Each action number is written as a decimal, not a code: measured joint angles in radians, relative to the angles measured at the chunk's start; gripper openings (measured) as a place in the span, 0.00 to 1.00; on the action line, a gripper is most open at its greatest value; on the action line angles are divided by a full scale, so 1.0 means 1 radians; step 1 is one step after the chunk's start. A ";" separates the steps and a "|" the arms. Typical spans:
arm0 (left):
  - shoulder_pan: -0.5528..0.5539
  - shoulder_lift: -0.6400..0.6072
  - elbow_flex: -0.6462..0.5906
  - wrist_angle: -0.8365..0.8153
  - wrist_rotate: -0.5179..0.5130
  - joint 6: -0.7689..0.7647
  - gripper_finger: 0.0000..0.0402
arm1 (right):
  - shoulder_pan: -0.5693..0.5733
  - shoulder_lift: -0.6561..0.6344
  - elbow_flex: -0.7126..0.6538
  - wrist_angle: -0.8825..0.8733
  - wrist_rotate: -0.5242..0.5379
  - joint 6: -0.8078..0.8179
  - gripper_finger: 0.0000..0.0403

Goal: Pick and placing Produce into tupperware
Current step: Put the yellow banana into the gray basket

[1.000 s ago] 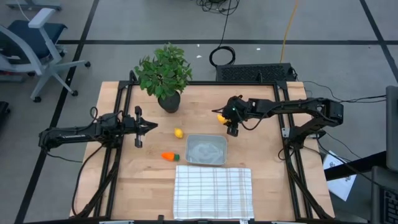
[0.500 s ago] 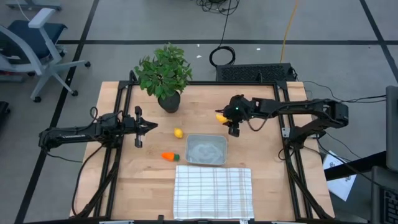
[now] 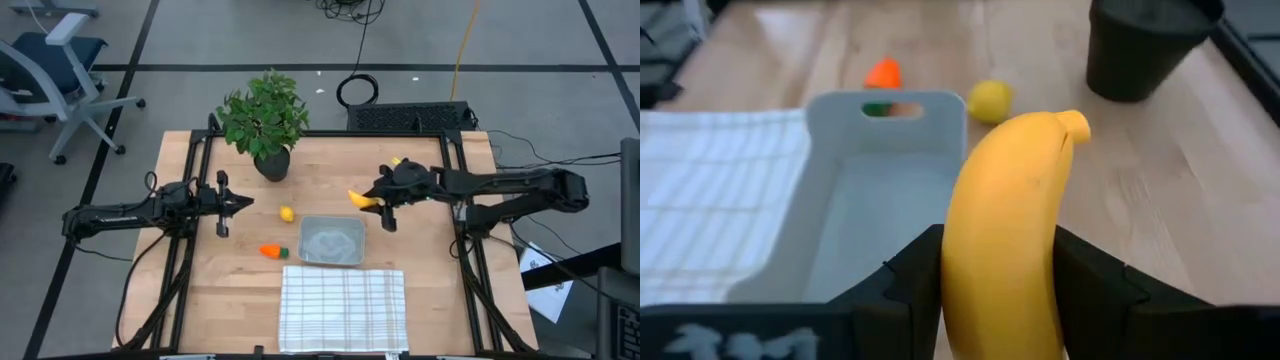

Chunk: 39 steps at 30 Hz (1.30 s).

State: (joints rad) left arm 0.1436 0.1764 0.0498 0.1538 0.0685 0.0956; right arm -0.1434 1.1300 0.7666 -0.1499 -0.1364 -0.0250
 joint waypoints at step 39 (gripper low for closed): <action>0.000 0.000 0.000 -0.001 0.000 -0.023 0.06 | 0.200 0.271 0.191 0.095 0.000 0.062 0.35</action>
State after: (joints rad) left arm 0.1435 0.1764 0.0498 0.1529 0.0686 0.0727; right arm 0.0563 1.4011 0.9575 -0.0550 -0.1360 0.0369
